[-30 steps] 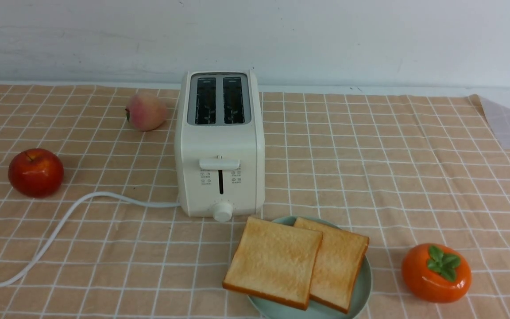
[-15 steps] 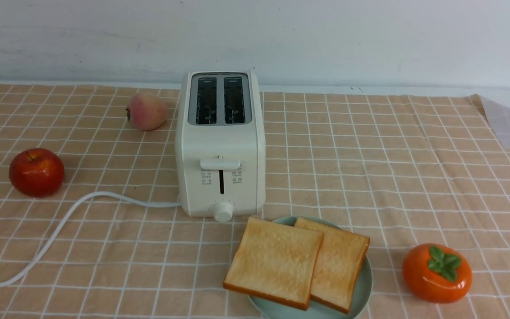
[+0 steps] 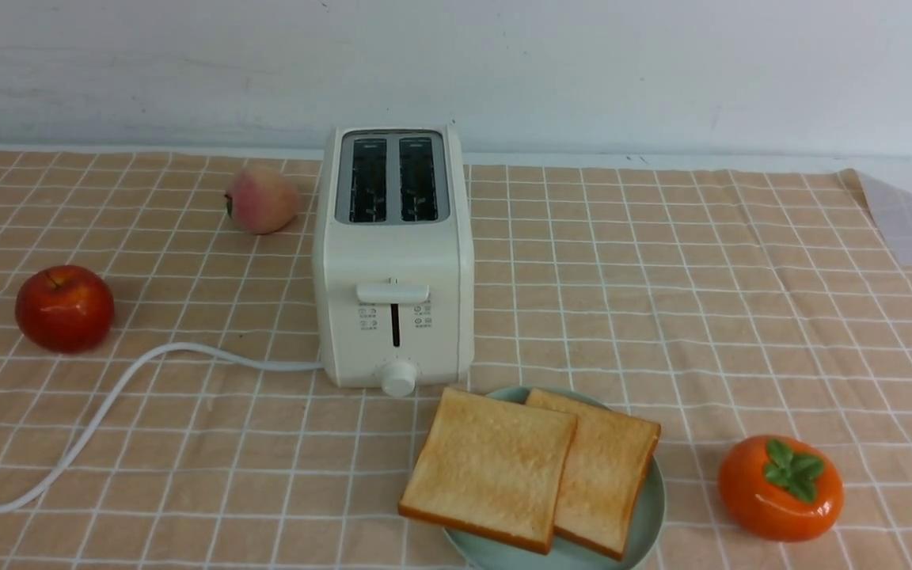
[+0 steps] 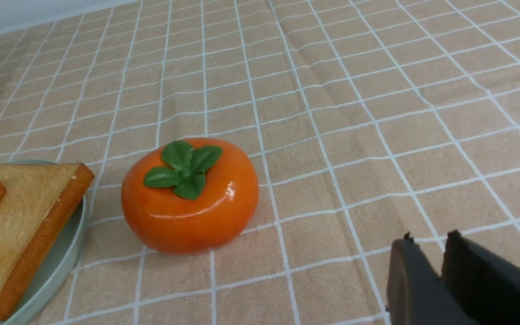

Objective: Take toasted bread from bread machine on light coffee tablecloth place on plate.

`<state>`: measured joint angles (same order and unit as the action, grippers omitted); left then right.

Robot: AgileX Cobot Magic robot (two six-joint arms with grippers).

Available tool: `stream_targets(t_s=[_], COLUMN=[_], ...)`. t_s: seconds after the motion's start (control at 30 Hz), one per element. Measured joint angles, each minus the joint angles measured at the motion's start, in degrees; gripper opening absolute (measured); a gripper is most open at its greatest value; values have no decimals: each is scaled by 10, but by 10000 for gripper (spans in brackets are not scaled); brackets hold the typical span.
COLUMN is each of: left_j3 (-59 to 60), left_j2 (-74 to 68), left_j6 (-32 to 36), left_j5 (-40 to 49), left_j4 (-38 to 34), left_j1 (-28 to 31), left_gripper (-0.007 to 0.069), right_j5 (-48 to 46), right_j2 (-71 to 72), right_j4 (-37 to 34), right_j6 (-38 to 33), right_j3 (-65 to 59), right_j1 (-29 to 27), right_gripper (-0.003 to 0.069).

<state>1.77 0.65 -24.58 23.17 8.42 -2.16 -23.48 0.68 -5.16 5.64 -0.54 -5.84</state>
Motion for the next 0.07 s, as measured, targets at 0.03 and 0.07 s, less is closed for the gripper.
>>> stream_targets(t_s=[0.03,0.07], left_j3=[0,0], left_j2=[0,0], left_j6=[0,0], left_j5=[0,0], left_j4=[0,0], left_j1=[0,0], left_gripper=[111,112], right_j5=[0,0], right_j2=[0,0], right_j4=[0,0], right_j6=[0,0], right_j3=[0,0], right_j1=[0,0], right_gripper=[118,118])
